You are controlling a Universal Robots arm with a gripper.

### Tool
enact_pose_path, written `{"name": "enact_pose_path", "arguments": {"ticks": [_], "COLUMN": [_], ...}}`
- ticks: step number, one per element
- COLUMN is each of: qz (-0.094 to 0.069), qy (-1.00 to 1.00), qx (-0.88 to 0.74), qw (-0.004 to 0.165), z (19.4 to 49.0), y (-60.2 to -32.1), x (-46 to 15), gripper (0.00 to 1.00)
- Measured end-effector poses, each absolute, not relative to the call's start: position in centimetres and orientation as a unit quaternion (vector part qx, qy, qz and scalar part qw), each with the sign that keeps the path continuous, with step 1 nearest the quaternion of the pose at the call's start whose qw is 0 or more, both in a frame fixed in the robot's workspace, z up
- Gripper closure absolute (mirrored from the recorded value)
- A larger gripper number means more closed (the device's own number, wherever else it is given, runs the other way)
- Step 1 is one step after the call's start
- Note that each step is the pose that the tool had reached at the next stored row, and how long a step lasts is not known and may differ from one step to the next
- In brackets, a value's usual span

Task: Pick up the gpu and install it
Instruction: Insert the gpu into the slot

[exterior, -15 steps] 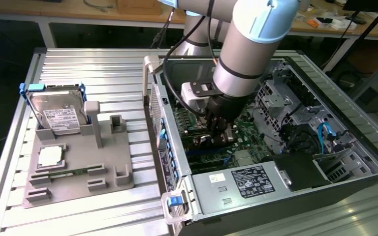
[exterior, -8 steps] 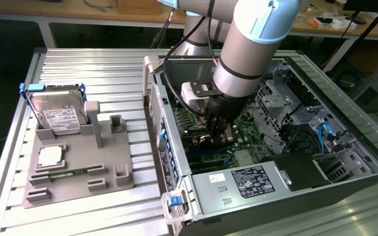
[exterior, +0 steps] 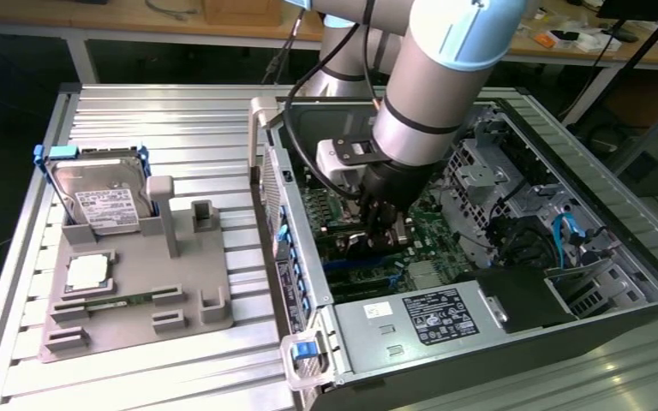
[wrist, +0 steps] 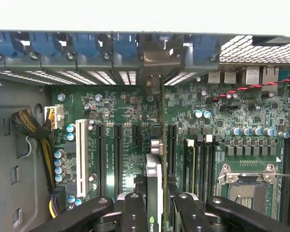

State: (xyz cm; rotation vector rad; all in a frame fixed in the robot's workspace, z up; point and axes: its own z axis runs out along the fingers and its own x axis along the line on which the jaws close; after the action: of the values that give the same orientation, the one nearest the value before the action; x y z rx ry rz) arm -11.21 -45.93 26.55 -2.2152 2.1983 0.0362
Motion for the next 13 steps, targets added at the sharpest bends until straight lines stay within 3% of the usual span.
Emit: {"name": "enact_pose_path", "arguments": {"ticks": [13], "qz": [0.017], "qy": [0.704], "qx": [-0.71], "qw": [0.005], "z": [26.02], "y": [-46.0], "x": [-11.22], "gripper": [0.73]}}
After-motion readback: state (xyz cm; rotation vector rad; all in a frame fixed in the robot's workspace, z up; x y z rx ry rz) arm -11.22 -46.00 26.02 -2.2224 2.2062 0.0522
